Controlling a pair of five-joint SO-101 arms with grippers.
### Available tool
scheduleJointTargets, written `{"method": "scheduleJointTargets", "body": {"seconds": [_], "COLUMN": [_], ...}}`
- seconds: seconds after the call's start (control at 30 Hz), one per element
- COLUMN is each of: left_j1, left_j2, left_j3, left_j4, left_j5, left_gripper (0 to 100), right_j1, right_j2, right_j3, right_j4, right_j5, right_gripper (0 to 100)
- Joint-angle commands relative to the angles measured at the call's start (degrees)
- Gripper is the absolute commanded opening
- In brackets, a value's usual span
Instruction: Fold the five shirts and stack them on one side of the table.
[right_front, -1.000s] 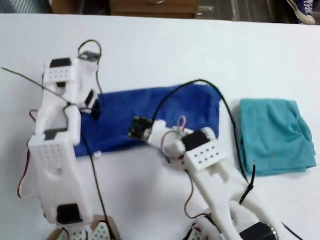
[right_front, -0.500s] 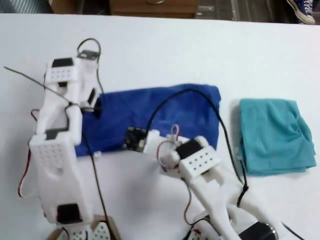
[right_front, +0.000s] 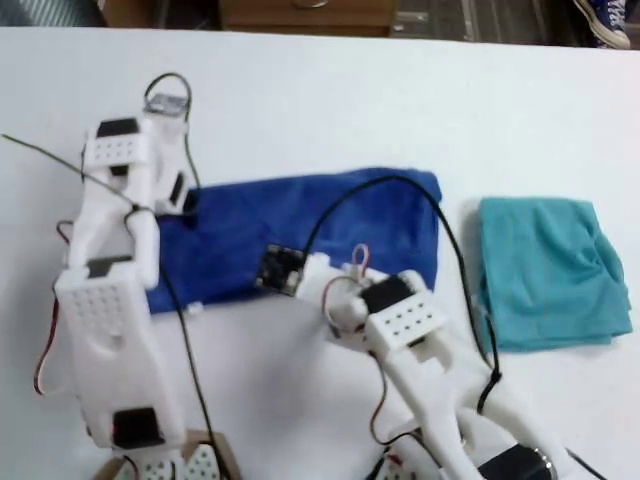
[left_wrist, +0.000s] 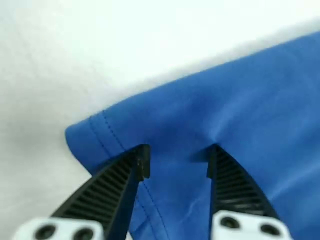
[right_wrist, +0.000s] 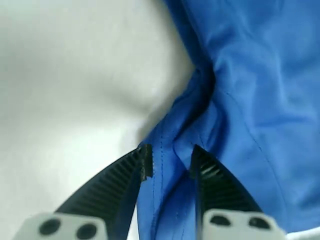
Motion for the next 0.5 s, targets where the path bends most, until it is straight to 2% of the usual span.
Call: {"method": "scheduleJointTargets", "body": {"seconds": [0.0,0.23,0.47], "left_j1": [0.88,-3.87,-3.43], "left_j2": [-0.44,-0.18,-0.70], "left_j3": [-1.89,-1.80,-1.80], "left_j4": [-1.49,-6.95,-5.98], "left_j5": [0.00,0.00,0.26], "left_gripper": [21,21,21], "right_j1": [0.48,0.57,0.48], "right_j2": [-1.54,-1.63,-1.63], "right_j3": [0.09,2.55,2.55], "right_j4": [-0.04,-0.92,-0.92], "right_j5": [0.00,0.00,0.00], "right_gripper": [13.4,13.4,13.4]}}
